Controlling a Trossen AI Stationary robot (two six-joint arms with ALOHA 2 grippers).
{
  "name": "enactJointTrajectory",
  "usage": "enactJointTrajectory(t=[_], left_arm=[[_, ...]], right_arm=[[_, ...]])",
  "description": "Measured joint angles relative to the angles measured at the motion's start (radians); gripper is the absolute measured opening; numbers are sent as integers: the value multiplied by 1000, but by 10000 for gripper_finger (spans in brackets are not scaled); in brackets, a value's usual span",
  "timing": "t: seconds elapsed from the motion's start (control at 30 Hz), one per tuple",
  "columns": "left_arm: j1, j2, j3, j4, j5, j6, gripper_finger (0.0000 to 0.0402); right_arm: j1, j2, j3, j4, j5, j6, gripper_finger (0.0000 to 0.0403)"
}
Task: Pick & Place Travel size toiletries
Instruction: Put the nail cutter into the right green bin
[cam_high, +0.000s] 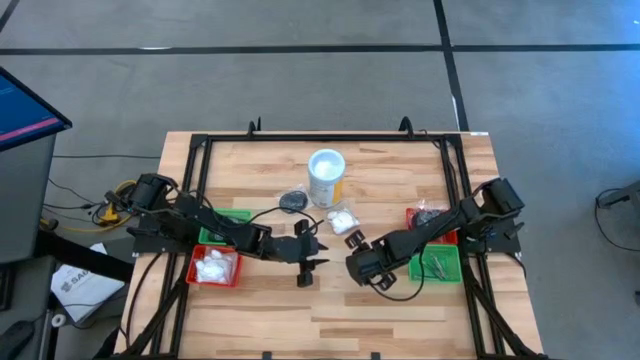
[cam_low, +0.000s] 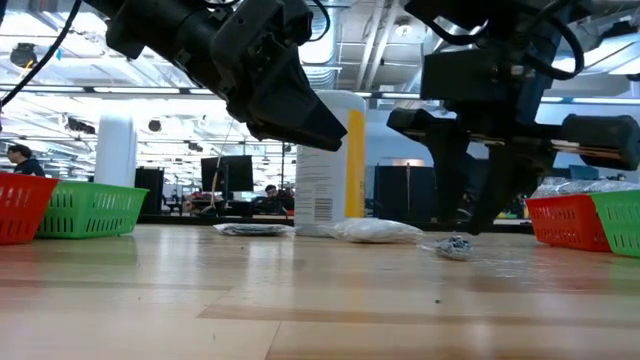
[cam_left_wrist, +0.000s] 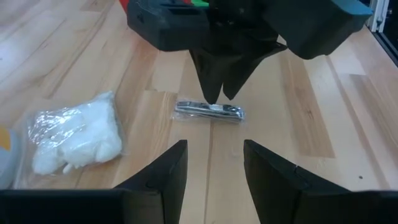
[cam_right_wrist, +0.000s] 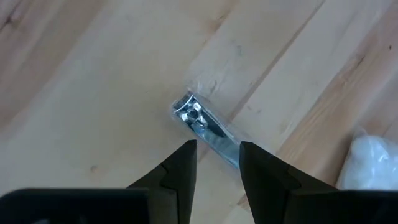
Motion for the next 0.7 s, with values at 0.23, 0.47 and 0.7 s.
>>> enactJointTrajectory(t=[0.23, 0.47, 0.7], left_arm=[[0, 0, 0, 0, 0, 0, 149], [0, 0, 0, -1, -1, 0, 149], [0, 0, 0, -2, -1, 0, 149]], right_arm=[[-7, 1, -1, 15, 0, -48, 112], [-13, 0, -3, 39, -31, -92, 112], [-13, 1, -3, 43, -44, -122, 112]])
